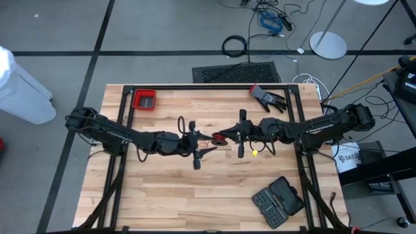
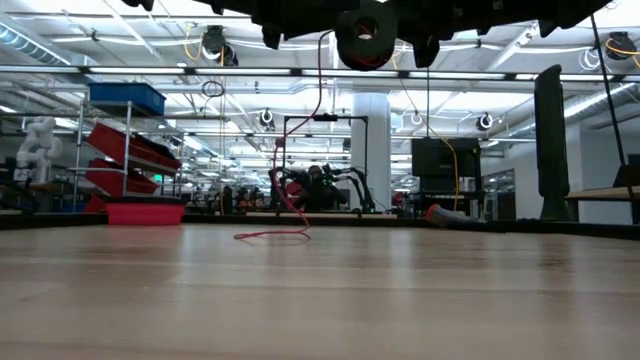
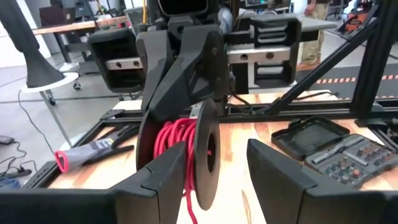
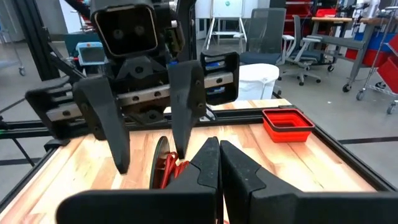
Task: Coil cords
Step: Coil the red wire onto the spool
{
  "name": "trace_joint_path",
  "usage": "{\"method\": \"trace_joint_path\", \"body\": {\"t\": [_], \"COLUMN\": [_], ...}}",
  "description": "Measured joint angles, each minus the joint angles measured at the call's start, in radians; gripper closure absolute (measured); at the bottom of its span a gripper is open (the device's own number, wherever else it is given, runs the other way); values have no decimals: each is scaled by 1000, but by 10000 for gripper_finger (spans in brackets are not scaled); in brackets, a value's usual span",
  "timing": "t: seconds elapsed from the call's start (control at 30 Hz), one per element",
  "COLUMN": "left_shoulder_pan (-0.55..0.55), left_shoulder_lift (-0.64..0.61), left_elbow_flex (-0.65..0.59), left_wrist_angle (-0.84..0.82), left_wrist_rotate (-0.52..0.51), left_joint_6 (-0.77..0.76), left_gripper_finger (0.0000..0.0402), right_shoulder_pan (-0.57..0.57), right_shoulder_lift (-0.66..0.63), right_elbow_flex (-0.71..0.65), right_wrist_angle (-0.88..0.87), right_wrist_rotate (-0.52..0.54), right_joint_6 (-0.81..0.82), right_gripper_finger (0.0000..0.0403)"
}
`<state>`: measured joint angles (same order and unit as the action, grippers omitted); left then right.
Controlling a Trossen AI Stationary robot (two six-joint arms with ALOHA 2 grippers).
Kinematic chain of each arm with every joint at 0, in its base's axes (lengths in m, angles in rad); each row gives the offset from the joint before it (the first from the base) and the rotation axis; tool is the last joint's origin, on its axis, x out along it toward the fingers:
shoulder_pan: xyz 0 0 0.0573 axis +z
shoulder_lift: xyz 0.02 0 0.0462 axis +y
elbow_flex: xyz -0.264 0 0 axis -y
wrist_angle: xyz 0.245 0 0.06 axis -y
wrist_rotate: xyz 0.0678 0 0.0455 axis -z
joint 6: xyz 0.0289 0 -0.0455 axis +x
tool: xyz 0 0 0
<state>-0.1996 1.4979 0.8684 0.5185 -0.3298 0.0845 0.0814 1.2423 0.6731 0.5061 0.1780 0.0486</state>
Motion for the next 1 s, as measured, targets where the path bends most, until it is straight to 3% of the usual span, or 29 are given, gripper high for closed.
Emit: {"method": "trace_joint_path", "body": {"t": [0.17,0.47,0.73,1.0], "left_shoulder_pan": [2,4,9,10], "left_shoulder_lift": [0,0,0,0], "left_elbow_flex": [0,0,0,0], "left_wrist_angle": [-2,-2,-4,-7], "left_wrist_rotate": [0,-2,-8,-13], "left_joint_6": [6,1,-25,-25], "left_gripper_finger": [250,387,397,399], "right_shoulder_pan": [0,0,18,22], "right_shoulder_lift": [0,0,0,-54], "right_elbow_flex": [0,0,1,1], "right_wrist_angle": [-1,-3,-2,-37], "right_wrist_rotate": [0,-3,10,4], "right_joint_6": [-13,-21,-74,-64], "right_gripper_finger": [403,403,397,327]}}
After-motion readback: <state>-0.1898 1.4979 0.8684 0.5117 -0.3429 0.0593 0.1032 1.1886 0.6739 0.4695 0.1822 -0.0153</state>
